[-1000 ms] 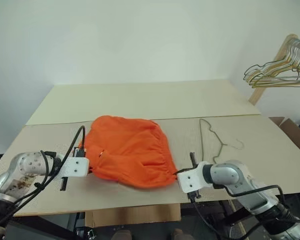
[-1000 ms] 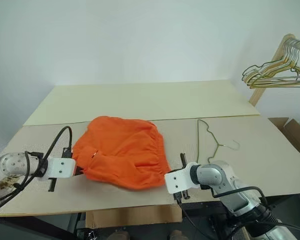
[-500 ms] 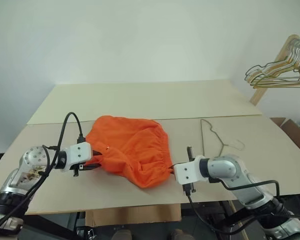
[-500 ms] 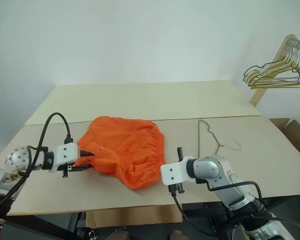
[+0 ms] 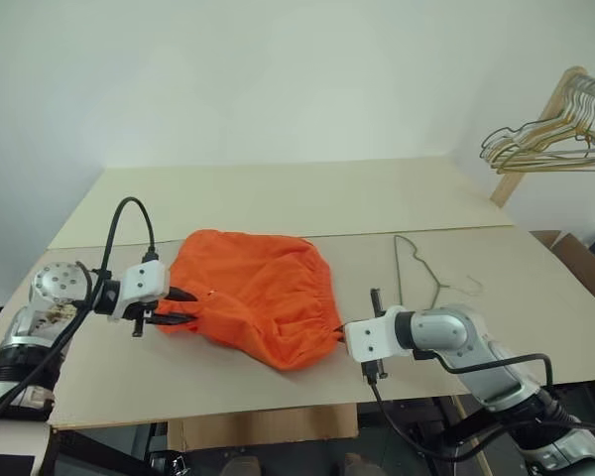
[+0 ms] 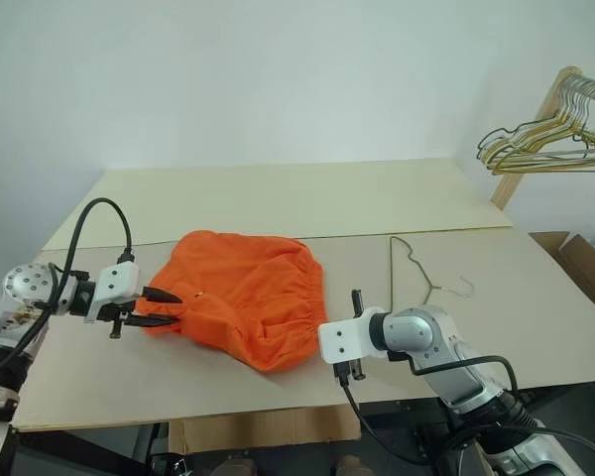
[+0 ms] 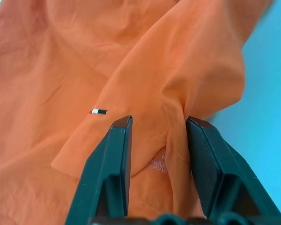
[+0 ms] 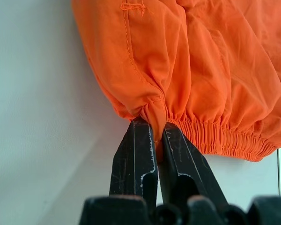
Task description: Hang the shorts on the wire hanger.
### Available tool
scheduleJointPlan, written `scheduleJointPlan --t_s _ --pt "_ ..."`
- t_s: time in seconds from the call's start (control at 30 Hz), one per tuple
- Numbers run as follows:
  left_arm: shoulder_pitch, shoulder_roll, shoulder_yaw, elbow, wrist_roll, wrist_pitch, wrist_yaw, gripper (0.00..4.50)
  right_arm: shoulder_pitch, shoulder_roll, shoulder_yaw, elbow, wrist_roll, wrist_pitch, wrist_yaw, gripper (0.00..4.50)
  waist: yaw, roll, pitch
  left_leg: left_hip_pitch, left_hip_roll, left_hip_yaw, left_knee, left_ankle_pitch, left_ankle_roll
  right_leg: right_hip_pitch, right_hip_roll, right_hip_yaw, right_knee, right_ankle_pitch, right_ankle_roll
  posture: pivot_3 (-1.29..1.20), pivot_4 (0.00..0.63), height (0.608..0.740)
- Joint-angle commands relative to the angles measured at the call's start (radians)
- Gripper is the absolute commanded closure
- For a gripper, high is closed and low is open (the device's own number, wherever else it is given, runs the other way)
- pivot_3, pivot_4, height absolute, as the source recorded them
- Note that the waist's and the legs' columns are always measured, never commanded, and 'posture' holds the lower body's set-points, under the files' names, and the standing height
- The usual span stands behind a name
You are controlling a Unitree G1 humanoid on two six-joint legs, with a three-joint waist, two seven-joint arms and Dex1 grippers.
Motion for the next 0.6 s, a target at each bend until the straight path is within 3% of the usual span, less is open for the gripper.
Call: scheduleJointPlan --t_s 0.03,0.17,0.27,0.4,0.6 --pt "-0.039 -0.013 0.011 0.033 0.022 -0.038 0.034 2.62 -0.012 0.001 -0.007 -0.018 -0.004 -0.016 -0.019 4.5 0.001 0.0 0.0 0.0 0.0 0.0 0.0 0.0 0.0 0.0 0.0 0.0 0.0 0.0 0.0 0.09 0.0 0.74" --pt "-0.045 -0.025 0.003 0.069 0.057 -0.05 0.069 2.62 -0.014 0.004 0.0 -0.014 -0.009 -0.019 -0.023 4.5 0.0 0.0 0.0 0.0 0.0 0.0 0.0 0.0 0.0 0.0 0.0 0.0 0.0 0.0 0.0 0.09 0.0 0.74" --pt "-0.046 -0.028 -0.004 0.092 0.073 -0.072 0.07 3.23 -0.014 0.003 0.002 -0.012 -0.01 -0.023 -0.025 4.5 0.0 0.0 0.0 0.0 0.0 0.0 0.0 0.0 0.0 0.0 0.0 0.0 0.0 0.0 0.0 0.09 0.0 0.74" --pt "-0.042 -0.037 0.006 0.092 0.054 -0.07 0.059 4.44 -0.016 0.003 0.003 -0.009 -0.011 -0.025 -0.025 4.5 0.001 0.0 0.0 0.0 0.0 0.0 0.0 0.0 0.0 0.0 0.0 0.0 0.0 0.0 0.0 0.1 0.0 0.74" --pt "-0.049 -0.044 0.046 0.055 0.007 -0.054 0.063 4.48 -0.016 0.001 0.004 -0.009 -0.012 -0.027 -0.025 4.5 0.002 0.0 0.0 0.0 0.0 0.0 0.0 0.0 0.0 0.0 0.0 0.0 0.001 0.0 0.0 0.1 0.0 0.74"
